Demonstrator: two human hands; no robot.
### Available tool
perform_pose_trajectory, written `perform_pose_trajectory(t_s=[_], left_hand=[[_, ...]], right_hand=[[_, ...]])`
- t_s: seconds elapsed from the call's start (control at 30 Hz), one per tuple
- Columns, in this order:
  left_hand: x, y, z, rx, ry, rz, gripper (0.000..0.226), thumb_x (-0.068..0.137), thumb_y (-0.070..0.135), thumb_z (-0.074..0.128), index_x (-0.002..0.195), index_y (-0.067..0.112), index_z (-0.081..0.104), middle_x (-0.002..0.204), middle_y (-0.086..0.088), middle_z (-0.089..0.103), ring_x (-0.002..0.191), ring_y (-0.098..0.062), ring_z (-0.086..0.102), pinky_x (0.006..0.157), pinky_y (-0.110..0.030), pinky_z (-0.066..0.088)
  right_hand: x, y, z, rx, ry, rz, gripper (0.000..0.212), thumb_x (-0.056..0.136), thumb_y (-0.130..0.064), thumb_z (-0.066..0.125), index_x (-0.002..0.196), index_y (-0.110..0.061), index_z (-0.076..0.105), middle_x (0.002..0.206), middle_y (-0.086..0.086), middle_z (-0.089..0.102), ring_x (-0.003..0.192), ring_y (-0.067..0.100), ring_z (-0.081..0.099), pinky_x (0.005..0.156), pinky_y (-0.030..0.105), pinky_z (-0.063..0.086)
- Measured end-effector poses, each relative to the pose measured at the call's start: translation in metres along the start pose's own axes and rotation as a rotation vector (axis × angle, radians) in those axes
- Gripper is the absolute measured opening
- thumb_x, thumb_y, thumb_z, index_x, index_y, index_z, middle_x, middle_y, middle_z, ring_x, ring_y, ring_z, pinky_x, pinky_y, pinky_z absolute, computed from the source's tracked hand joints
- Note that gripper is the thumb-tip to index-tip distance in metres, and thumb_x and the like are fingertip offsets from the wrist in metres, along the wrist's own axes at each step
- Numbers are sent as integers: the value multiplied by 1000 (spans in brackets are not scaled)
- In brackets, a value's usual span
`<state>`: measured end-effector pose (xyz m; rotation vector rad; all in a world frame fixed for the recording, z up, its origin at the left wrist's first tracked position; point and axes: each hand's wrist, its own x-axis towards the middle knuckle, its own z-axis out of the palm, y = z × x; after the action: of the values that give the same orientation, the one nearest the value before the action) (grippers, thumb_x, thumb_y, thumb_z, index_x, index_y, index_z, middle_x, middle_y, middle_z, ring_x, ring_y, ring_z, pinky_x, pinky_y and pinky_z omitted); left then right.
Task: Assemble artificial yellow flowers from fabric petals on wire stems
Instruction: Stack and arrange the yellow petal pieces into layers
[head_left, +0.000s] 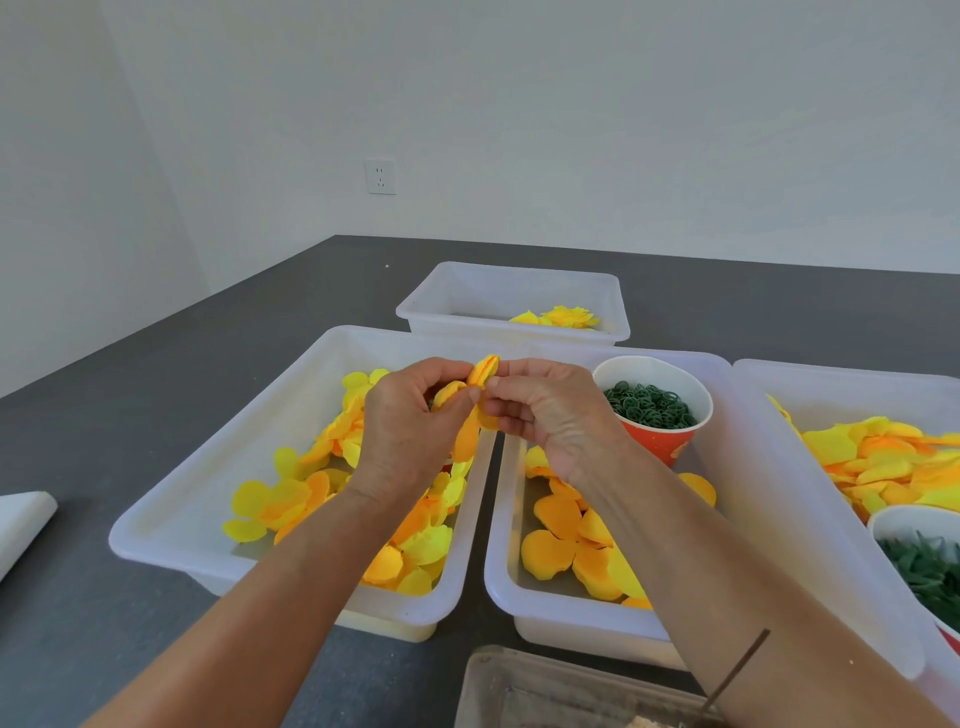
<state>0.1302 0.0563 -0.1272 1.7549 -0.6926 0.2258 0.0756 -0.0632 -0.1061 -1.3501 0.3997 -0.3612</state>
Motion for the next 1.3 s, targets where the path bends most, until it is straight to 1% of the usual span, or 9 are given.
perform_pose_trajectory(t_s=[0.2,0.3,0.47,0.73,0.97,1.07,1.13,1.23,1.3], left_hand=[[1,-1,1,-1,30,0,30,88,9,61,113,26,62,90,6,70,62,1,59,60,-13,50],[1,-1,-1,-110,-15,-46,23,90,14,59,110,23,65,91,4,71,78,-9,68,69,-24,57],[2,0,-5,-217,-33,-92,12,82,19,69,93,25,70,84,7,73,81,-8,69,68,-21,55],[6,-4,-3,-51,117,-198,12,89,16,59,90,16,71,78,2,68,76,-20,67,64,-33,56],[3,3,-3,-27,52,-235,25,79,10,69,101,20,61,76,2,70,62,-7,61,55,-18,47],[5,3,-4,-127,-18,-387,26,80,1,62,103,11,63,83,-10,69,74,-24,65,63,-36,56],[5,3,-6,-151,-41,-447,20,79,-1,60,93,10,67,84,-19,67,76,-35,64,68,-42,55],[5,1,-7,-149,-31,-500,15,79,-2,61,79,13,64,75,-15,63,66,-28,60,53,-29,53],[6,-1,-8,-161,3,-505,15,79,-3,62,79,12,61,77,-16,63,68,-32,63,55,-32,56]], right_hand=[[-2,-1,1,-32,13,-28,4,79,-4,70,75,-5,67,66,9,66,56,16,61,54,21,52],[-3,-2,-1,-77,-23,-80,4,79,-7,71,76,-6,68,66,8,66,59,15,62,56,20,50],[-4,-2,-2,-170,-78,-135,4,79,-10,72,77,-8,69,66,3,68,59,8,64,57,18,50],[-6,-1,-1,-232,-117,-191,10,82,-7,68,73,-9,66,68,5,69,59,8,64,54,16,49],[-6,2,1,-158,-89,-152,16,78,9,63,68,-3,57,67,15,65,58,15,69,52,21,55],[-7,4,2,-222,-83,-207,15,77,12,61,70,-1,57,67,16,65,58,14,69,53,22,55],[-7,5,3,-354,-59,-296,17,76,10,61,74,-6,57,68,12,65,58,15,69,54,25,54],[-8,7,5,-612,-86,-444,34,78,4,60,101,-21,60,71,3,61,64,16,66,60,27,51],[-7,8,6,-807,-102,-577,39,81,2,58,113,-20,65,74,1,57,69,14,56,65,23,45]])
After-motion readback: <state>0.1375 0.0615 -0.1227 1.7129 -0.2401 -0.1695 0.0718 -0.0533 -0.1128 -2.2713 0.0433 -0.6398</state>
